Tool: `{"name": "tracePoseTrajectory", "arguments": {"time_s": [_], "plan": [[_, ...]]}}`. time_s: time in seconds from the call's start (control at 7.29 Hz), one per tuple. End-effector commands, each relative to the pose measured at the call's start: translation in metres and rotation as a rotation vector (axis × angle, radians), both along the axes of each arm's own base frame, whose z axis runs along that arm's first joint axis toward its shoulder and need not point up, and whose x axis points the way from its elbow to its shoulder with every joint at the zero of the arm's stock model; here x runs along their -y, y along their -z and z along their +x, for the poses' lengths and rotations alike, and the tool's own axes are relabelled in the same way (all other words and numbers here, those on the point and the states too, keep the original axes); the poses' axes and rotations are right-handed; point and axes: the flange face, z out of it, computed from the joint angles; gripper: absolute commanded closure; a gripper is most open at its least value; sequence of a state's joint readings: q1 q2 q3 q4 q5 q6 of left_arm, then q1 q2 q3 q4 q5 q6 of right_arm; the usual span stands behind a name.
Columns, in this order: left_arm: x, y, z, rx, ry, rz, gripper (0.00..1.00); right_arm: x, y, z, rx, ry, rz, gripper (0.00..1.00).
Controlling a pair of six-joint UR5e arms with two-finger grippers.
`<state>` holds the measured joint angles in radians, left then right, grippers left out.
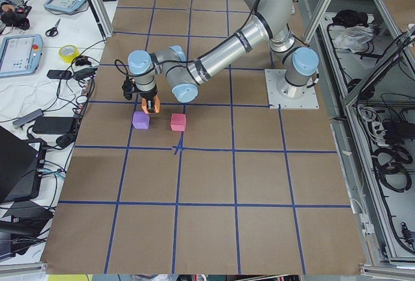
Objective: Arrange blocks in a line
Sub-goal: 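Carry the orange cube toward the pink cube with the left gripper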
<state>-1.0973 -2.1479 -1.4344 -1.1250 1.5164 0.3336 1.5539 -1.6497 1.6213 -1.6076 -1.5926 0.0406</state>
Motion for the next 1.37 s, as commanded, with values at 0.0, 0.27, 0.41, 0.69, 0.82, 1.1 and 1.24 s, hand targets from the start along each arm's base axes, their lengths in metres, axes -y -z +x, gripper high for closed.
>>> {"name": "tracePoseTrajectory", "arguments": {"time_s": [0.0,0.27,0.41,0.69,0.82,1.1,1.24], "plan": [[-0.013,0.024,0.018,0.013,-0.008,0.046,0.90,0.000,0.000,0.000,-0.001,0.004,0.001,0.00],[-0.022,0.021,0.038,0.010,-0.037,0.050,0.90,0.000,0.000,0.000,0.001,0.004,0.001,0.00],[-0.023,0.026,0.045,0.008,-0.027,0.054,0.90,0.000,0.001,0.000,-0.001,0.002,0.004,0.00],[-0.023,0.038,0.045,-0.003,-0.017,0.061,0.88,0.000,0.002,0.000,-0.001,0.004,0.004,0.00],[-0.022,0.046,0.045,-0.003,-0.018,0.055,0.82,0.000,0.002,0.000,-0.001,0.004,0.004,0.00],[-0.021,0.060,0.046,-0.005,0.042,0.070,0.84,0.000,0.003,0.000,-0.001,0.004,0.005,0.00],[-0.021,0.063,0.046,-0.002,0.068,0.064,0.84,0.000,0.003,0.000,-0.001,0.004,0.005,0.00]]}}
